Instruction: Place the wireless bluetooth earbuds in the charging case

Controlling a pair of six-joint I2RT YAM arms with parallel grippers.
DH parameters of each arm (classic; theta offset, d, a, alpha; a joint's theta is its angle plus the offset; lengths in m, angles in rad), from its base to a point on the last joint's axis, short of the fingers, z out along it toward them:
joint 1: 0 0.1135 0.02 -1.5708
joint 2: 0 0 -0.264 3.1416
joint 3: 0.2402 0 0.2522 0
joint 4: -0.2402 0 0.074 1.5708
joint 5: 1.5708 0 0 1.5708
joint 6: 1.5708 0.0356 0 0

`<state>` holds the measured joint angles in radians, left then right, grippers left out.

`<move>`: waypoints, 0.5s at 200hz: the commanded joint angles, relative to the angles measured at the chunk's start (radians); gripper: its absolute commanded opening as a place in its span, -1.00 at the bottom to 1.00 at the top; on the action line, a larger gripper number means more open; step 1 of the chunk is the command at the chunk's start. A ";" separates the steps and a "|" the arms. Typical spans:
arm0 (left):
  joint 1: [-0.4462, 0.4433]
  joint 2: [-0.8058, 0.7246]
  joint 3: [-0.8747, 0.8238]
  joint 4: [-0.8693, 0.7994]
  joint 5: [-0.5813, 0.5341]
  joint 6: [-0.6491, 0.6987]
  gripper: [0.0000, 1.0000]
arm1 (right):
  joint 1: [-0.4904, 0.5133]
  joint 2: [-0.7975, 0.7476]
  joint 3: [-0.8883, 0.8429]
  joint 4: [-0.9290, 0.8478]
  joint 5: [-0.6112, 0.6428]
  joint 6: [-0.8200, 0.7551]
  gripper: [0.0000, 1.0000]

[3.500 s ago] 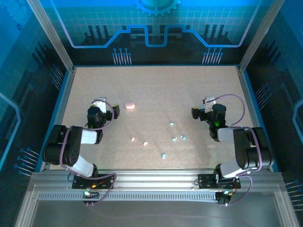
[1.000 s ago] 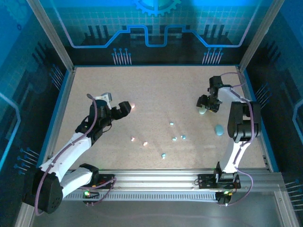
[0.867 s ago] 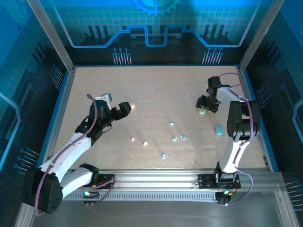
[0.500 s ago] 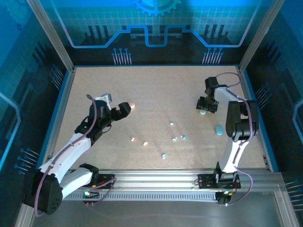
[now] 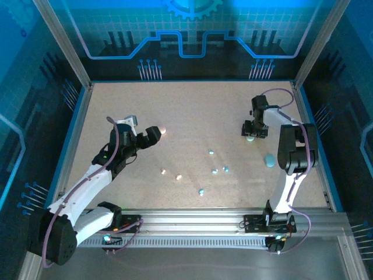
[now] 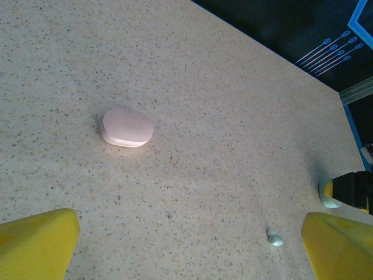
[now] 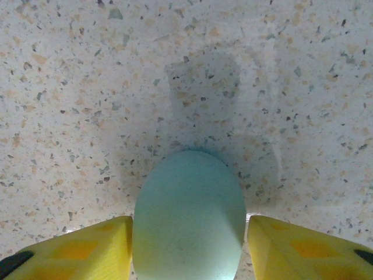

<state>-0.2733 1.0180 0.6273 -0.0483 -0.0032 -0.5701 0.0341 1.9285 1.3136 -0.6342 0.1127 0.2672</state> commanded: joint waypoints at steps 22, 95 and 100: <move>-0.006 -0.023 0.011 -0.005 -0.004 0.019 0.98 | 0.009 0.001 -0.014 0.006 -0.013 -0.031 0.08; -0.006 -0.020 0.013 -0.004 0.000 0.014 0.98 | 0.012 0.023 0.002 -0.014 -0.019 -0.033 0.06; -0.006 -0.019 0.012 -0.004 -0.001 0.015 0.98 | 0.012 0.025 0.004 -0.017 -0.018 -0.032 0.05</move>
<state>-0.2733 1.0142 0.6273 -0.0483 -0.0029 -0.5705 0.0345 1.9293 1.3071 -0.6281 0.1009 0.2424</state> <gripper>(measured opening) 0.990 0.529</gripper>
